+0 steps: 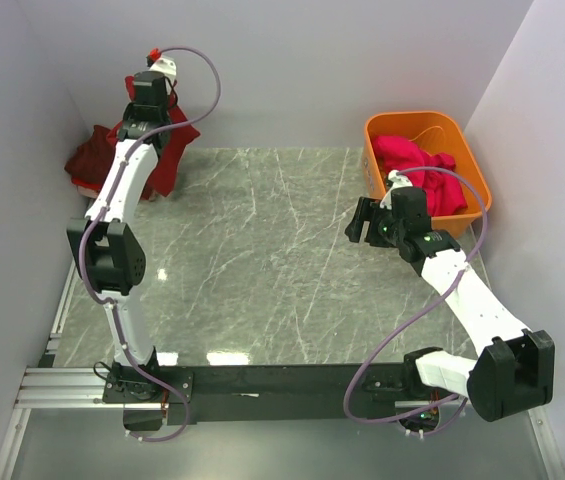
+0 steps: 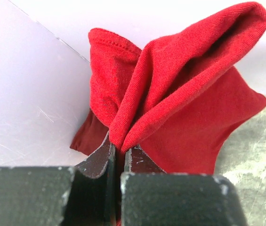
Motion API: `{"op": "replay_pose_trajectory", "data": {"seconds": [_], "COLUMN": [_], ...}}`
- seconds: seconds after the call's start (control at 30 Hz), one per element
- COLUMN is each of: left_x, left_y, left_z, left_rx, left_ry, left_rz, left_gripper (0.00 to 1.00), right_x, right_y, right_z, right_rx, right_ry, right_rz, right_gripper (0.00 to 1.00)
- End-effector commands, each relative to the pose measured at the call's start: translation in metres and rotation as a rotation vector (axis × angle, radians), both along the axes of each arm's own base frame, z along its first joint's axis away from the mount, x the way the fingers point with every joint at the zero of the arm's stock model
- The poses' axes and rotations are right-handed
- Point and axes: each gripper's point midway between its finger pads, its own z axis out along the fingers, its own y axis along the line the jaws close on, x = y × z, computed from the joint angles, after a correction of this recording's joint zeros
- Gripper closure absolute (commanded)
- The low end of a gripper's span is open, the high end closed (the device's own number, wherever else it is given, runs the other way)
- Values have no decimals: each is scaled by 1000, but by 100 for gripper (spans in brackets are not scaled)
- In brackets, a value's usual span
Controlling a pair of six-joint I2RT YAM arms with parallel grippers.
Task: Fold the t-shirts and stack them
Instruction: Neatly place the folded tshirt to the corner
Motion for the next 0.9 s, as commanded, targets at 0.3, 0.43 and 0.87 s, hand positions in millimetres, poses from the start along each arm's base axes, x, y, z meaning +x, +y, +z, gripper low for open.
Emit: {"op": "replay_pose_trajectory", "data": {"seconds": [0.3,0.43,0.87], "left_x": [6,16,31], "left_y": [40,65,172], "left_z": [28,13,-24], "left_rx": [-11,-21,-5], "left_ry": [-104,-106,-147], "left_rz": [114,147,299], "left_gripper": [99,99,99], "right_x": [10,11,10], "right_y": [-4,-5,-19], "right_z": [4,3,0], "right_rx": [-21,-29,-87], "right_ry": [-15,-5,45], "right_rz": [-16,-22,-86], "right_gripper": [17,17,18]}}
